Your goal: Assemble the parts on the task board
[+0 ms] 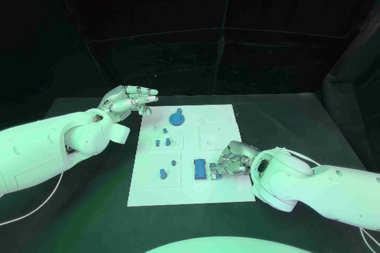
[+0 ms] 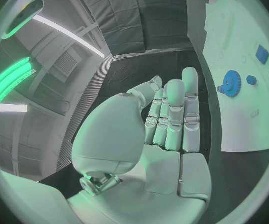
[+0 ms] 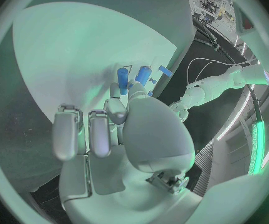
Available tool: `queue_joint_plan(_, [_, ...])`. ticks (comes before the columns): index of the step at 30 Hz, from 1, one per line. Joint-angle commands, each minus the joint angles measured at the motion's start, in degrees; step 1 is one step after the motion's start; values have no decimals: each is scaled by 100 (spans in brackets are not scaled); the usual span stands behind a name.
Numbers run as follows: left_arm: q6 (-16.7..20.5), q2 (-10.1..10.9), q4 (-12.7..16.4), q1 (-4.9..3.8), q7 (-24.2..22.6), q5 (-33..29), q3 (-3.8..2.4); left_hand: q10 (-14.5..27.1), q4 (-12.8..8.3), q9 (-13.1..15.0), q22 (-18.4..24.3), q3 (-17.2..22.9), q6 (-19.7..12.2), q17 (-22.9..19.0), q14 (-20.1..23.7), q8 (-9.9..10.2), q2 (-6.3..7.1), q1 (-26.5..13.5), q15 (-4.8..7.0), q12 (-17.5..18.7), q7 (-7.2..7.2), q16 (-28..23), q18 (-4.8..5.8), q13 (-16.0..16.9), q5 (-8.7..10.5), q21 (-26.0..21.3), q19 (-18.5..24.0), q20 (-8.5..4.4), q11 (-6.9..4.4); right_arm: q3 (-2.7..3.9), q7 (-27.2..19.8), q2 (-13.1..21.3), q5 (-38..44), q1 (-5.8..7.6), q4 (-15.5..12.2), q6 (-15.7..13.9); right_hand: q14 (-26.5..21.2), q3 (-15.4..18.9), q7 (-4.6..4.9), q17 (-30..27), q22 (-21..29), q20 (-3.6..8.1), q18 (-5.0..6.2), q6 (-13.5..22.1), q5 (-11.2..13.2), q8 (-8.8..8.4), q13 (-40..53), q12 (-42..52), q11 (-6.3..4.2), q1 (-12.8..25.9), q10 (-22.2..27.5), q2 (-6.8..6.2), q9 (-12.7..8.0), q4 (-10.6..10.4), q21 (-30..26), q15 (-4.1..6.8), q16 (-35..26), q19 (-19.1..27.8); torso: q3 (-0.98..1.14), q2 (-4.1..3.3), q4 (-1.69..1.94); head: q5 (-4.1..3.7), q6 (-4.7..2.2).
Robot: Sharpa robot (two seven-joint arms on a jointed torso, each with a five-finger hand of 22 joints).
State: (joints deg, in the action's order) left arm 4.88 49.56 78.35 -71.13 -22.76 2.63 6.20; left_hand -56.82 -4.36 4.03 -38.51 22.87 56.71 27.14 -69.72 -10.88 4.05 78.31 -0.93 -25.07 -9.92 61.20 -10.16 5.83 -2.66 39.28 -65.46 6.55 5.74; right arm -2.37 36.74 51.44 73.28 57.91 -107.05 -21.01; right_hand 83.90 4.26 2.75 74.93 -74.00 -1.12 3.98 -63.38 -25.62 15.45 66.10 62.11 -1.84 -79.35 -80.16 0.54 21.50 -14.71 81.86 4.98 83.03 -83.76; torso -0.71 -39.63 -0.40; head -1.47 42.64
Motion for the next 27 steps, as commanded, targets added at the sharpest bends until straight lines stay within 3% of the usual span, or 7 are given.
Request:
queue_joint_plan(1, [-75, 2, 21, -8, -36, -18, -5, 27, -24, 2, 7, 4, 10, 5, 31, -38, 14, -54, 10, -37, 23, 40, -34, -10, -25, -32, -13, 4, -4, 2, 74, -35, 179, 6, 9, 84, 389, -7, -27, 281, -10, 15, -77, -79, -4, -1, 29, 42, 2, 63, -47, 34, 3, -62, 32, 45, 38, -48, 1, -5, -2, -9, 2])
queue_joint_plan(13, [-86, 17, 25, -8, -27, -18, -5, 27, -24, 2, 7, 4, 10, 5, 31, -38, 14, -54, 10, -37, 23, 40, -34, -10, -25, -32, -13, 4, -4, 2, 152, -94, 291, 6, 64, 273, 386, 117, -21, 285, -9, 21, -78, -152, 204, -28, 108, 82, 8, 384, -95, -5, 28, -189, 29, 43, 37, -48, 2, -1, -2, -17, 20])
queue_joint_plan(18, [-87, 16, 23, -8, -24, -18, -5, 27, -24, 2, 7, 4, 10, 5, 31, -38, 14, -54, 10, -37, 23, 40, -34, -10, -25, -32, -13, 4, -4, 2, 167, -98, 377, 7, 74, 219, 385, 403, -13, 291, -11, 7, -78, -190, 995, -59, 141, 70, 20, 854, -110, 47, 52, -184, 26, 30, 36, -49, 1, 1, 0, -22, 17])
queue_joint_plan(21, [-88, 16, 21, -8, -24, -18, -5, 27, -24, 2, 7, 4, 10, 5, 31, -38, 14, -54, 10, -37, 23, 40, -34, -10, -25, -32, -13, 4, -4, 2, 173, -95, 428, 7, 76, 211, 384, 520, -14, 289, -11, 6, -77, -194, 1294, -76, 158, 60, 20, 967, -110, 68, 68, -185, 24, 31, 32, -48, 2, 1, 0, -19, 17])
queue_joint_plan(27, [-86, 18, 20, -8, -20, -18, -5, 27, -24, 2, 7, 4, 10, 5, 31, -38, 14, -54, 10, -37, 23, 40, -34, -10, -25, -32, -13, 4, -4, 2, 175, -84, 489, 7, 67, 202, 383, 674, -13, 283, -10, 5, -76, -194, 1552, -97, 179, 42, 22, 1058, -106, 61, 94, -183, 20, 30, 26, -46, 3, 0, -2, -20, 22])
